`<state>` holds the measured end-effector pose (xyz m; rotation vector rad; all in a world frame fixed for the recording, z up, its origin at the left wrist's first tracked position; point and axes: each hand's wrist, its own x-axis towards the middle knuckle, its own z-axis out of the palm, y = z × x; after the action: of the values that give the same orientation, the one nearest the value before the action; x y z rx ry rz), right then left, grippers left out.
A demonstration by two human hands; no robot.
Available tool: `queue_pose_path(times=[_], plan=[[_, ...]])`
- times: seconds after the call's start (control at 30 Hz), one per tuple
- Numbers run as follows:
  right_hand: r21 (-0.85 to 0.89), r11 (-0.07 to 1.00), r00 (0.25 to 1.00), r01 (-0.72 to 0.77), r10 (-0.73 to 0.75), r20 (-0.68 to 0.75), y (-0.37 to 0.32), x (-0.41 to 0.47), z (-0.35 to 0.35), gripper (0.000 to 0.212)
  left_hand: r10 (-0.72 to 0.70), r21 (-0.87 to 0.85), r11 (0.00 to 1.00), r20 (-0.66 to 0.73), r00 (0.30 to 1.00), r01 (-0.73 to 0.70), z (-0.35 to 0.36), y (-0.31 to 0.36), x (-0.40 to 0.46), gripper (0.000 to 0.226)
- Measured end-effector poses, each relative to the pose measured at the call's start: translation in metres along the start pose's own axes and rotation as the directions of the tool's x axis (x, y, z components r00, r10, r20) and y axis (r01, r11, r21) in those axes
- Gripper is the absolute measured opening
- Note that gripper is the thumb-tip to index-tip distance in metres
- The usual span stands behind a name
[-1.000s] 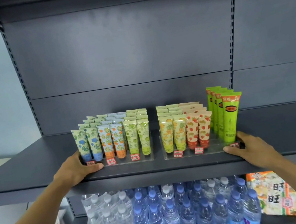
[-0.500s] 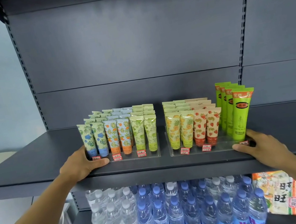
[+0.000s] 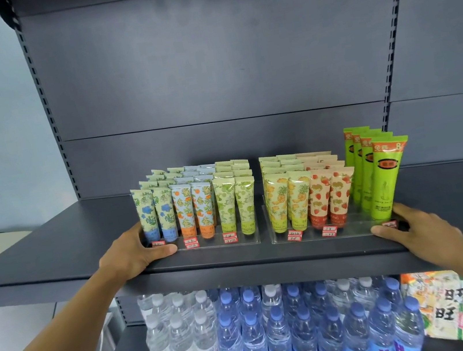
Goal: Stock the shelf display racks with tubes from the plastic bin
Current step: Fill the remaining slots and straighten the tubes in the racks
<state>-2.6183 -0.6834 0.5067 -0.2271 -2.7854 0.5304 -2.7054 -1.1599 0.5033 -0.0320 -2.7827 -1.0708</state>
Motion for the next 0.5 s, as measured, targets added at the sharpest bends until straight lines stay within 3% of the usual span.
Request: queue_pose_path(times=[0.23, 0.33, 0.4, 0.5], plan=[[-0.051, 0.999, 0.999, 0.015, -0.016, -0.036, -0.0007, 0.0023, 0.0035, 0.101, -0.004, 0.002, 1.000, 0.009, 1.000, 0.004, 0.0001, 0.0003, 0.0007, 0.066], [-0.044, 0.999, 0.999, -0.013, 0.012, -0.031, -0.0033, 0.0023, 0.0032, 0.082, -0.002, 0.007, 1.000, 0.009, 1.000, 0.002, 0.0001, 0.0004, 0.0013, 0.068], [-0.039, 0.999, 0.999, -0.016, 0.015, -0.036, -0.0047, 0.0010, 0.0021, 0.081, -0.006, 0.023, 1.000, 0.005, 1.000, 0.006, 0.0001, -0.0003, 0.0012, 0.069], [-0.026, 1.000, 0.998, -0.012, 0.010, -0.065, -0.0077, -0.0011, 0.0000, 0.108, -0.013, 0.034, 0.999, -0.018, 1.000, 0.013, 0.0004, -0.0019, 0.0010, 0.069]])
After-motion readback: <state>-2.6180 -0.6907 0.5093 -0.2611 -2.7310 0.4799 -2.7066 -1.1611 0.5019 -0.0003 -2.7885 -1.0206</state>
